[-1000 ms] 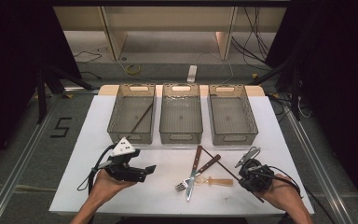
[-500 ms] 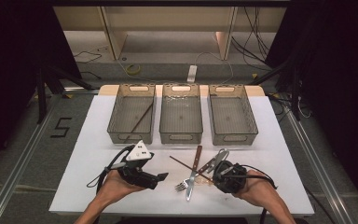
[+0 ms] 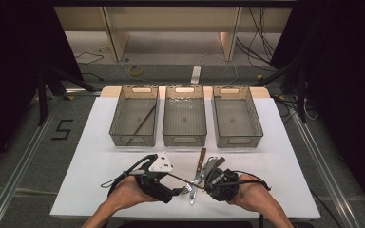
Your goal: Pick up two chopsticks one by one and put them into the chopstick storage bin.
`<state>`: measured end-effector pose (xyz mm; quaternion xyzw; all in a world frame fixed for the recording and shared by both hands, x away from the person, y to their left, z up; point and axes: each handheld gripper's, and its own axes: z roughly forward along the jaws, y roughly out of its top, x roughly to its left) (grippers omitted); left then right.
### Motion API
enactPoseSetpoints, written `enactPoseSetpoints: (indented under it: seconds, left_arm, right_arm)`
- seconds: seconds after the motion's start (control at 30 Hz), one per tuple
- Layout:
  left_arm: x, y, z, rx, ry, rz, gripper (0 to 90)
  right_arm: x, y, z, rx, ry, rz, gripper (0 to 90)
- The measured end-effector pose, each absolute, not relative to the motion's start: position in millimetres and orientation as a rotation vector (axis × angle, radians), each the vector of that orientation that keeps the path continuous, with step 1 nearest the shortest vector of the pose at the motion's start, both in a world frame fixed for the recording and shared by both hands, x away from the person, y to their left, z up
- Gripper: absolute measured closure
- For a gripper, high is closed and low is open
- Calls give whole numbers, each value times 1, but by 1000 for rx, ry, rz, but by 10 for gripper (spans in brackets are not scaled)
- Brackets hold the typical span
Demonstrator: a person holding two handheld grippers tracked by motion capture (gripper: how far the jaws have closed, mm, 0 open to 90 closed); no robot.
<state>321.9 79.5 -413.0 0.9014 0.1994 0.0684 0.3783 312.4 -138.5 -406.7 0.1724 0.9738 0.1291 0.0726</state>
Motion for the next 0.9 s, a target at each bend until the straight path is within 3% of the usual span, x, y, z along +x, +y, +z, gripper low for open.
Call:
enactPoseSetpoints:
  seconds: [0.3,0.9]
  left_arm:
    - [320,68,-419,2389,422,169,271]
    - [310,50,-428,2538,261,190,507]
  right_arm:
    - [305,-132,-403,449,2944,404,854]
    - [300,-129,-405,330,2973,372,854]
